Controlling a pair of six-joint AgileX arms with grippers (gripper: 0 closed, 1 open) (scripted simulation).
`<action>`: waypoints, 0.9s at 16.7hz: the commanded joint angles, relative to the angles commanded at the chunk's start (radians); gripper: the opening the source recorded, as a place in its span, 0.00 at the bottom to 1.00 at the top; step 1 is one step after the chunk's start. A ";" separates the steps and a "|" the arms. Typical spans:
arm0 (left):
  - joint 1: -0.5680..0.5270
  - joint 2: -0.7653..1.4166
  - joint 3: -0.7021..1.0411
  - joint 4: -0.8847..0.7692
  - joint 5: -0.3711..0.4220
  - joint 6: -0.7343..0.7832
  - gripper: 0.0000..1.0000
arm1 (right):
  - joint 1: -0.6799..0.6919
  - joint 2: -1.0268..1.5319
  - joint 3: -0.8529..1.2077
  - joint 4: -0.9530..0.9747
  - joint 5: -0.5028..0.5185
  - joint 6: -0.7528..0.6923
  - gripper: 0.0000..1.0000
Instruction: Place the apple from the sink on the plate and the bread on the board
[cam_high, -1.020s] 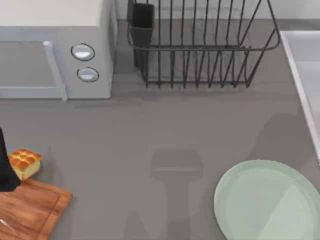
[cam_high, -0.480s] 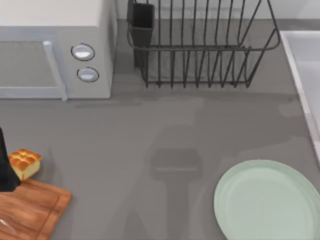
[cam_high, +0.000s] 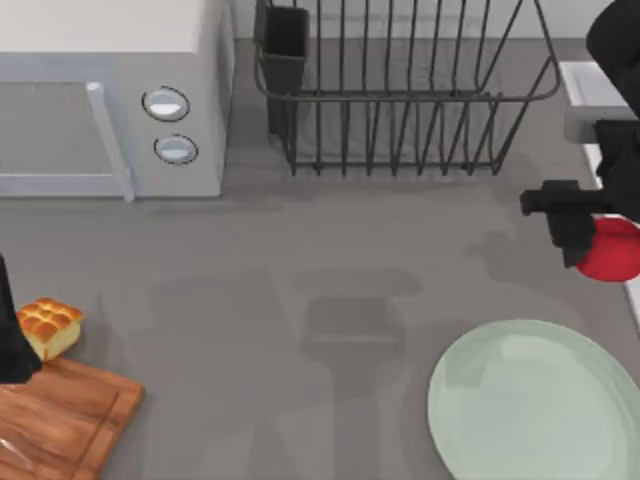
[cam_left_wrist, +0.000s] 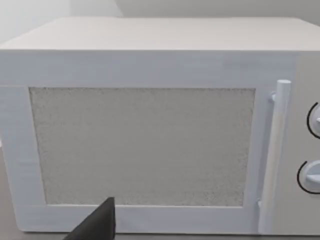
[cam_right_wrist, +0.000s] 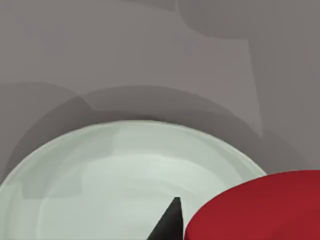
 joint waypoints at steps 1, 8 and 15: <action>0.000 0.000 0.000 0.000 0.000 0.000 1.00 | 0.047 -0.032 -0.030 -0.011 0.000 0.046 0.00; 0.000 0.000 0.000 0.000 0.000 0.000 1.00 | 0.269 -0.183 -0.175 -0.065 0.002 0.263 0.00; 0.000 0.000 0.000 0.000 0.000 0.000 1.00 | 0.283 -0.193 -0.185 -0.069 0.003 0.277 0.08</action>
